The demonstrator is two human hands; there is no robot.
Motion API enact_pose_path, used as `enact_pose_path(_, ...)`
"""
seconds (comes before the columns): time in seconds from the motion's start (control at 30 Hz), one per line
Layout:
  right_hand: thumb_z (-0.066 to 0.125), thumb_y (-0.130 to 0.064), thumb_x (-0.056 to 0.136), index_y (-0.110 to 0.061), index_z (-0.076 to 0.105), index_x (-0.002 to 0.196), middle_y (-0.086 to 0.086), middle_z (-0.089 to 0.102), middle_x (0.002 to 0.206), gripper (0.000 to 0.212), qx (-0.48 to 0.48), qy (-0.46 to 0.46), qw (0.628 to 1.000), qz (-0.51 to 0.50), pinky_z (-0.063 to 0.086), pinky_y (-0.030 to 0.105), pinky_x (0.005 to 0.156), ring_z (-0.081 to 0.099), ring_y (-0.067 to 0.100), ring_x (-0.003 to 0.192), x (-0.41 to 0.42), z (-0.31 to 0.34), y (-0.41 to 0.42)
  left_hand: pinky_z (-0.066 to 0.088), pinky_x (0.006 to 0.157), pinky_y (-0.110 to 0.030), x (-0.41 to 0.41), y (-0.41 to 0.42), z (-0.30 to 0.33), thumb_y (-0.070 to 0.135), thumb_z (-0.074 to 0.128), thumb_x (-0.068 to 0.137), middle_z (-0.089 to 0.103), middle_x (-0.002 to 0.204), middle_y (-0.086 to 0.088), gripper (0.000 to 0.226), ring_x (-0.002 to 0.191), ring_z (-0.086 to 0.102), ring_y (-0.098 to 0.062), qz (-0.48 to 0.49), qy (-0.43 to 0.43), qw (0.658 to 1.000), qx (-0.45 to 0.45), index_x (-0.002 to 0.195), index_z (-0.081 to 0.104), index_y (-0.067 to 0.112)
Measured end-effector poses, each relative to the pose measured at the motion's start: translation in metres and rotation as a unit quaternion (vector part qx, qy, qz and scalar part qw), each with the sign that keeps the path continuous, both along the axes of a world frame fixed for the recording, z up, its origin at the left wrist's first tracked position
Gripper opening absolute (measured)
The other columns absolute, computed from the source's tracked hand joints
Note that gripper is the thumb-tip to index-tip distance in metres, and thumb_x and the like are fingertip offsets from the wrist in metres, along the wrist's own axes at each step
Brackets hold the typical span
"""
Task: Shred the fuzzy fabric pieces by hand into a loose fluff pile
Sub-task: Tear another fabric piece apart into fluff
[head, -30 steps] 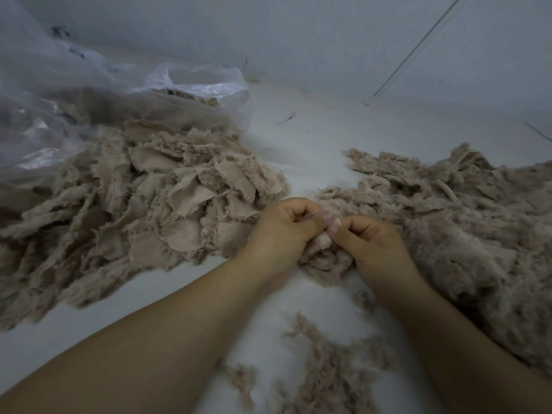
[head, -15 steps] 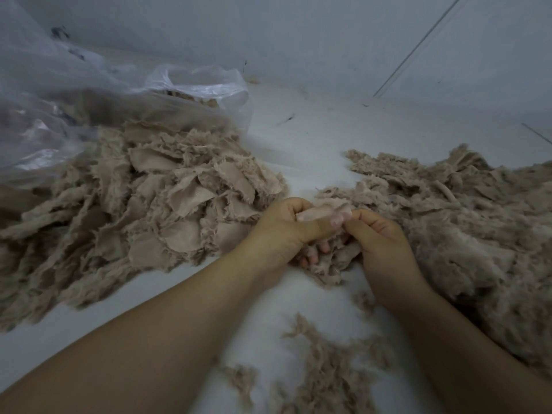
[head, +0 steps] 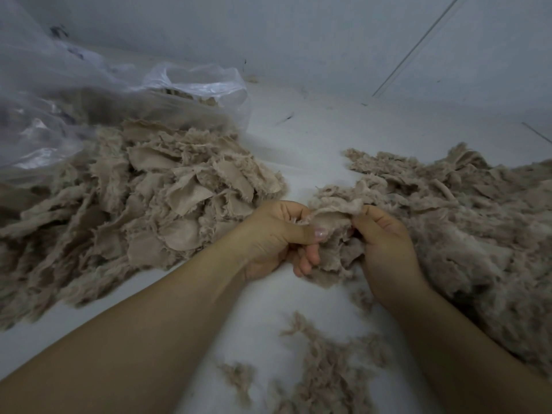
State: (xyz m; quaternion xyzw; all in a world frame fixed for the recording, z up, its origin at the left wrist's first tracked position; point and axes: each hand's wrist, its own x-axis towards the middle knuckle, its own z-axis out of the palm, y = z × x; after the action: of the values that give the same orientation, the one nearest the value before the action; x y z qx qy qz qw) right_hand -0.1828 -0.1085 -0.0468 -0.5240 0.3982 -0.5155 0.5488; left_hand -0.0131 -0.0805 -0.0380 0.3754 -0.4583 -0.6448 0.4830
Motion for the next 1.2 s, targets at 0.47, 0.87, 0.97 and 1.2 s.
enact_pose_path(0.47, 0.055, -0.020, 0.099, -0.022, 0.060, 0.054, 0.001, 0.050, 0.055, 0.046, -0.009, 0.020, 0.999, -0.047, 0.038, 0.028, 0.056, 0.042, 0.019, 0.053, 0.001, -0.004, -0.006, 0.040, 0.036, -0.022, -0.009, -0.001, -0.002, -0.003, 0.054, 0.092, 0.060, 0.055, -0.015, 0.014, 0.036, 0.051, -0.022, 0.159, 0.045, 0.986, -0.016, 0.080, 0.060, 0.002)
enact_pose_path(0.87, 0.059, -0.016, 0.097, -0.016, 0.073, 0.064, 0.010, 0.070, 0.068, 0.035, -0.037, 0.020, 0.999, -0.003, 0.055, 0.029, 0.060, 0.066, 0.020, 0.064, 0.004, 0.000, 0.001, 0.031, 0.036, -0.013, -0.030, 0.001, -0.006, 0.005, 0.073, 0.084, 0.049, 0.036, 0.006, 0.018, 0.030, 0.040, -0.002, 0.222, -0.181, 0.954, -0.089, 0.068, 0.066, 0.001)
enact_pose_path(0.97, 0.058, -0.020, 0.098, -0.020, 0.070, 0.062, 0.004, 0.063, 0.064, 0.038, -0.003, -0.002, 1.000, -0.029, 0.050, 0.036, 0.065, 0.058, 0.024, 0.064, 0.002, 0.000, -0.003, 0.034, 0.038, -0.012, -0.025, 0.002, -0.003, 0.003, 0.074, 0.083, 0.055, 0.039, 0.005, 0.020, 0.032, 0.045, -0.003, 0.161, -0.217, 0.959, -0.081, 0.065, 0.068, 0.007)
enact_pose_path(1.2, 0.057, -0.019, 0.098, -0.019, 0.072, 0.065, 0.006, 0.059, 0.063, 0.036, -0.013, 0.010, 1.000, -0.016, 0.044, 0.036, 0.065, 0.052, 0.023, 0.063, 0.001, -0.002, -0.005, 0.026, 0.040, -0.018, -0.016, 0.004, 0.006, 0.047, 0.080, 0.067, 0.049, 0.046, -0.003, 0.041, 0.036, 0.035, -0.013, 0.130, -0.158, 0.977, -0.057, 0.054, 0.058, 0.015)
